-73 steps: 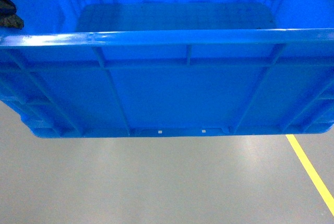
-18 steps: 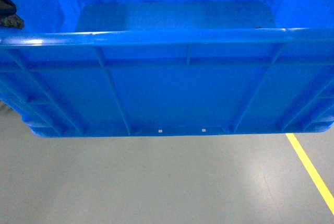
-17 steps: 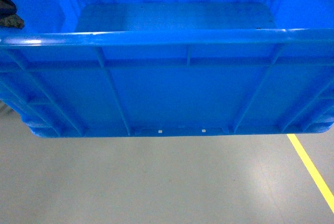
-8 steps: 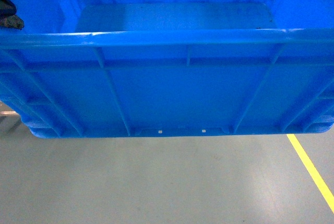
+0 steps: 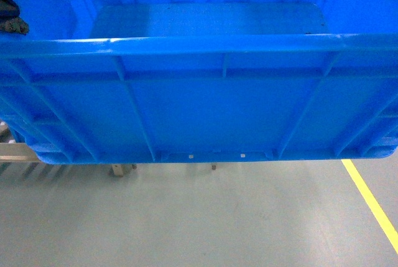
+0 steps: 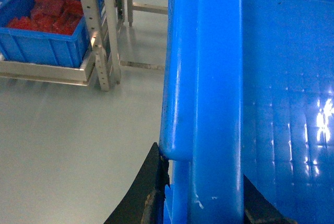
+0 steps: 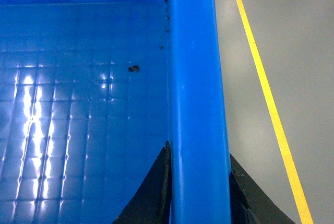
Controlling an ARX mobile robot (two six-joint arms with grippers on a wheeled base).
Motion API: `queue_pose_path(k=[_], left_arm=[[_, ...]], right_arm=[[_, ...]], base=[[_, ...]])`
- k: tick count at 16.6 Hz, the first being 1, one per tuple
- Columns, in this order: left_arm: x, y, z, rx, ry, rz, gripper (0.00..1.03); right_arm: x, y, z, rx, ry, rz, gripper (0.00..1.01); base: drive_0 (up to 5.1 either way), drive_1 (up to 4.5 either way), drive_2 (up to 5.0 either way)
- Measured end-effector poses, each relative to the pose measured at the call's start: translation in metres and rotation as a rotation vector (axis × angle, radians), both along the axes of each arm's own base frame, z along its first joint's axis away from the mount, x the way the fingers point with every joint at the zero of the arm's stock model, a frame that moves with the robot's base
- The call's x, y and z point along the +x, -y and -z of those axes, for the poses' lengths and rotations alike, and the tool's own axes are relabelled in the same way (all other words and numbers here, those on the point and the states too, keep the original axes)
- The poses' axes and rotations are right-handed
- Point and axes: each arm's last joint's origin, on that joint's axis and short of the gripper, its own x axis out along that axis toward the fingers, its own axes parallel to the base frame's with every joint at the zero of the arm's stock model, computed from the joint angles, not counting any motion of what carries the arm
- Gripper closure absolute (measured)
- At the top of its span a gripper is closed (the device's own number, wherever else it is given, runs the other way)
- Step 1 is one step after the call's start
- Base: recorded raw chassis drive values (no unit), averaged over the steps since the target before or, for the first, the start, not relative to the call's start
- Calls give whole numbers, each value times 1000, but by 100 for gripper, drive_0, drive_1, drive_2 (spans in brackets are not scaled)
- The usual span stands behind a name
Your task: Place box next to blue box on left shelf
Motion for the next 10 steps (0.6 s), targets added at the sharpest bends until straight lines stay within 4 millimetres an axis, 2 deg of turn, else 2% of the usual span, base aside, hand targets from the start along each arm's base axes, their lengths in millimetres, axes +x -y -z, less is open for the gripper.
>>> queue_pose_path(k=[10], left_arm=[[0,0,0,0,-2,0,86]], right_arm=[[0,0,0,0,-3,0,81]], base=[[-3,417,-423]])
